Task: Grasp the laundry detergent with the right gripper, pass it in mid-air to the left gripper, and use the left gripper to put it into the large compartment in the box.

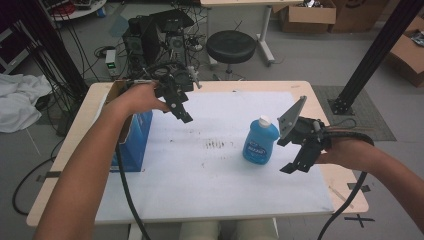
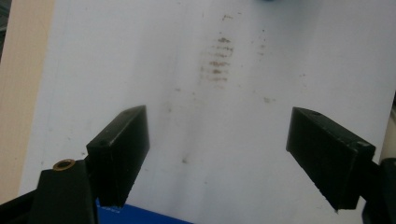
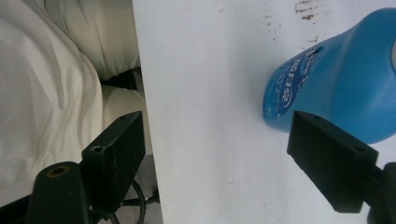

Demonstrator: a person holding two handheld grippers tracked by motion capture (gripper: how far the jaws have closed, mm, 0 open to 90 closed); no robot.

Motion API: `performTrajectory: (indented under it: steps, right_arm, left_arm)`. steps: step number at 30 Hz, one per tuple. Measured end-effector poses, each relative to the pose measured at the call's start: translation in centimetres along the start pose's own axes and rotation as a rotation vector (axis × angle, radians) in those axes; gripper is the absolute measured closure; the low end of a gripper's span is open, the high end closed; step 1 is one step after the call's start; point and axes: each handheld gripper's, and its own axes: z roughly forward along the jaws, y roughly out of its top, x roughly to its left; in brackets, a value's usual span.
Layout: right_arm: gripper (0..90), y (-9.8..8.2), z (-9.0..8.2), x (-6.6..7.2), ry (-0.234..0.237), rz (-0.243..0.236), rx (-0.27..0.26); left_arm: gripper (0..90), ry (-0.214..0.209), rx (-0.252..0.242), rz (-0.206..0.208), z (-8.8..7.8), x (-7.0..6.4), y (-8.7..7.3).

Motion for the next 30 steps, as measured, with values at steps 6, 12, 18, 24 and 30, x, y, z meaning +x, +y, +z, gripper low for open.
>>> performTrajectory:
  steps: [6,12,18,24,30]
  right_arm:
    - [18.4,-0.3,-0.5,-0.3,-0.026,0.034,-0.027]
    - [18.4,-0.5,-0.9,-0.7,-0.042,0.056,-0.038]
    - [18.4,-0.9,-1.5,-1.0,-0.063,0.085,-0.046]
    - [18.4,-1.5,-1.7,-1.6,-0.09,0.133,-0.058]
    - [18.4,-2.4,-1.4,-2.6,-0.115,0.205,-0.082]
  left_arm:
    - [21.7,0.008,-0.003,-0.002,-0.2,-0.2,-0.2]
    - [21.7,0.003,0.003,0.003,0.0,-0.3,-0.2]
    - [21.6,-0.007,0.008,-0.004,0.3,-0.1,-0.6]
    - [21.6,-0.006,0.001,-0.002,0.5,0.2,-0.5]
    - [21.7,-0.013,0.003,0.004,0.9,0.3,-0.3]
